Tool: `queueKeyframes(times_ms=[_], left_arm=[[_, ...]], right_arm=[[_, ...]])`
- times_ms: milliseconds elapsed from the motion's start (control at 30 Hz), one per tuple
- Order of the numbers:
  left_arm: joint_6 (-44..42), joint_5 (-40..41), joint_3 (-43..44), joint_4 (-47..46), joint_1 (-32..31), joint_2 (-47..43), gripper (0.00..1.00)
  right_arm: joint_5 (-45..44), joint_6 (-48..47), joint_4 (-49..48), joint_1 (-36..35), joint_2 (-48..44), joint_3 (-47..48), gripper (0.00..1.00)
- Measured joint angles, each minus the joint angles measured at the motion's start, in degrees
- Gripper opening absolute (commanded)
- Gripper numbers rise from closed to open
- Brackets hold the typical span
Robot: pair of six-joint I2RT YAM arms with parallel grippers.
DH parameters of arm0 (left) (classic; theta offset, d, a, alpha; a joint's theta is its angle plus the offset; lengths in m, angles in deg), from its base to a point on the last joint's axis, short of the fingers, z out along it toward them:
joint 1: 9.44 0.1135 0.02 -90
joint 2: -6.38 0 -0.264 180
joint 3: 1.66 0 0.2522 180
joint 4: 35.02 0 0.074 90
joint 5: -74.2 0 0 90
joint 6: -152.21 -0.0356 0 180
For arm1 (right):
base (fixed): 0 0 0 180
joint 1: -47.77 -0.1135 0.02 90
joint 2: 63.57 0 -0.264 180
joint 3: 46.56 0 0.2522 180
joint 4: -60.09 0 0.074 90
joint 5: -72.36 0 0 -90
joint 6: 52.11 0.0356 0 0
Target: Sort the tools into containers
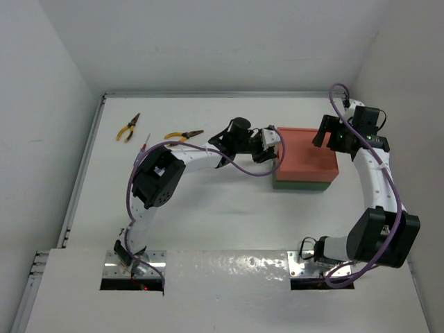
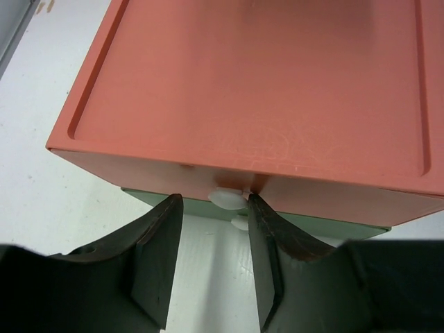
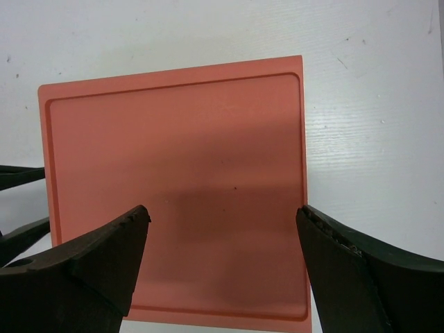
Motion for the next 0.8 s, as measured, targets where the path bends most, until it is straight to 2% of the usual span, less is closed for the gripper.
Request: queueKeyframes(times_ms=[233,333,367,400,600,800], left_arm=[[-0.37,-2.25,0.15,0.04,0.00,0.07,0.23],[-1.07,-2.64,1.60,0.11,0.00,0.92,0.12],[-1.44,-2.67,1.86,0.09,0.02,1.16,0.03],[-1.53,-2.75,1.99,0.11,0.02,1.31,0.00],[-1.57,-3.39,3.06,1.86,0.57,1.55,0.00],[-2.25,-2.19,4.39,6.12,1.31,1.20,0.00]], right_arm=[[1.16,-0.09,-0.68,0.00,0.00,0.00,0.87],[1.31,-0.13,-0.74,0.00,0.00,0.00,0.87],[1.31,-0.15,-0.72,0.00,0.00,-0.02,0.87],[1.31,-0.20,-0.72,0.00,0.00,-0.02,0.87],[1.33,-0.31,-0.72,0.00,0.00,-0.28,0.84],[-0.70,0.09,-0.42,0.00,1.84,-0.35,0.75]])
